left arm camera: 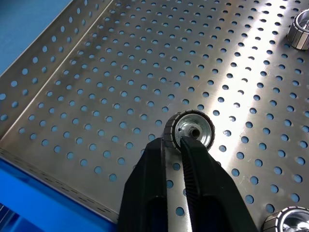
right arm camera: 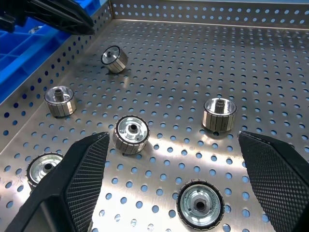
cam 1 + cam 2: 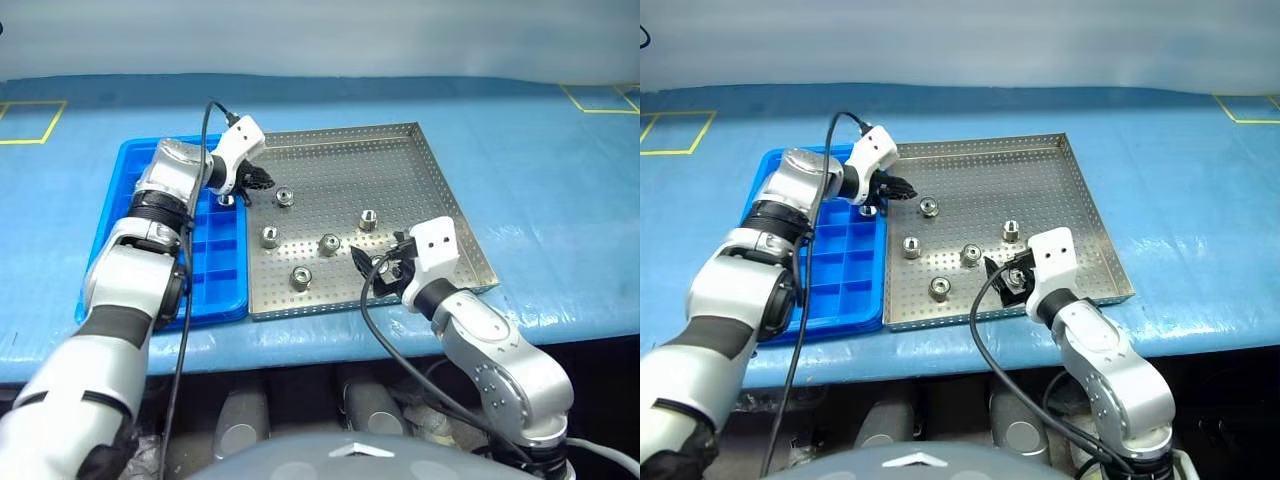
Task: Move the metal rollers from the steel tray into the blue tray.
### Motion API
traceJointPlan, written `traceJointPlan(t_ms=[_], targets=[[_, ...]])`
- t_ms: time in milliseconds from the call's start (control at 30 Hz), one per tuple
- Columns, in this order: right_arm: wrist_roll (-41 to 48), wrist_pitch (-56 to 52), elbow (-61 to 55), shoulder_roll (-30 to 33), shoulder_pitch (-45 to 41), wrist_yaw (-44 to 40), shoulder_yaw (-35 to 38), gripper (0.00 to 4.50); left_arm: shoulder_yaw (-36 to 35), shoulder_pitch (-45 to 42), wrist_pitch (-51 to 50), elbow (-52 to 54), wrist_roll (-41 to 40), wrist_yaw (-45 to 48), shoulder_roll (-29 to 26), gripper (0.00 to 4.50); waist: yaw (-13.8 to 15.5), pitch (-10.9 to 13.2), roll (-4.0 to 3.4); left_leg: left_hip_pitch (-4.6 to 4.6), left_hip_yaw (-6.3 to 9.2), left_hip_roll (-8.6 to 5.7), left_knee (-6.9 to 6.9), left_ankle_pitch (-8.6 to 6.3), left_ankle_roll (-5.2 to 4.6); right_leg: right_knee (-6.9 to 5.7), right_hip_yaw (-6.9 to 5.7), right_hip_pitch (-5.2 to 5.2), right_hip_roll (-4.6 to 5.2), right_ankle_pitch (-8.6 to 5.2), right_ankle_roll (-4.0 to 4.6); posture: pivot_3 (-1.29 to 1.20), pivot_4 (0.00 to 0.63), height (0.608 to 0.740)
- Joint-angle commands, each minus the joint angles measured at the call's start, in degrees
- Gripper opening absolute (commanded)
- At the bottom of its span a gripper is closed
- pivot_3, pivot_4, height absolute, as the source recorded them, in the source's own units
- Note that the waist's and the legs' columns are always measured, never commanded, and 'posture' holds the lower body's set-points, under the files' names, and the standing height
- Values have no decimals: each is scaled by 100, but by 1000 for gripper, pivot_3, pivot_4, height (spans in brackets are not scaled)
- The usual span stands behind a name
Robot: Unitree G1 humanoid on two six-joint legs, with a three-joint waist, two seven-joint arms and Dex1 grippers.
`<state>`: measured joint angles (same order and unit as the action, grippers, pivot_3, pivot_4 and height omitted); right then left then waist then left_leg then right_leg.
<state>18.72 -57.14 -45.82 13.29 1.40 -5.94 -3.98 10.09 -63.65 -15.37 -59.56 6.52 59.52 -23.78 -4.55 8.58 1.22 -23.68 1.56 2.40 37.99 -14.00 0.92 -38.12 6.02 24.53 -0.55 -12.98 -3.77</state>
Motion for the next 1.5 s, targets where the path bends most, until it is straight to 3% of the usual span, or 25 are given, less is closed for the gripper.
traceJointPlan(t_ms=[33,200,533,900,1500], targets=[[-30,182,-79,-1,-51,-19,5,4500,-14,-24,-115,383,-57,164,-67,2220,5,0,0,-1,0,0,0,0,0,0,0,1,0,0,0,-47,150,740],[-76,252,-26,-56,-85,1,-47,4500,212,-242,-54,207,105,243,151,3857,33,0,0,0,0,0,2,0,0,-1,-1,-1,0,0,0,-44,150,740],[-194,368,-116,-221,87,156,-66,4500,878,-889,308,-968,899,-268,730,3857,-35,0,0,-2,1,-4,2,0,0,2,1,0,0,0,-1,-121,150,740],[-265,399,-251,-313,361,250,0,4500,278,-1074,342,-1307,703,-1551,608,3857,-208,1,1,-2,2,-3,3,0,0,-1,1,1,0,-3,-6,-132,150,740],[-279,400,-281,-364,450,288,3,4500,360,-568,32,-1508,979,-1909,933,3857,-284,-1,1,7,5,-5,8,0,0,-7,2,-6,0,-1,-10,-154,150,740]])
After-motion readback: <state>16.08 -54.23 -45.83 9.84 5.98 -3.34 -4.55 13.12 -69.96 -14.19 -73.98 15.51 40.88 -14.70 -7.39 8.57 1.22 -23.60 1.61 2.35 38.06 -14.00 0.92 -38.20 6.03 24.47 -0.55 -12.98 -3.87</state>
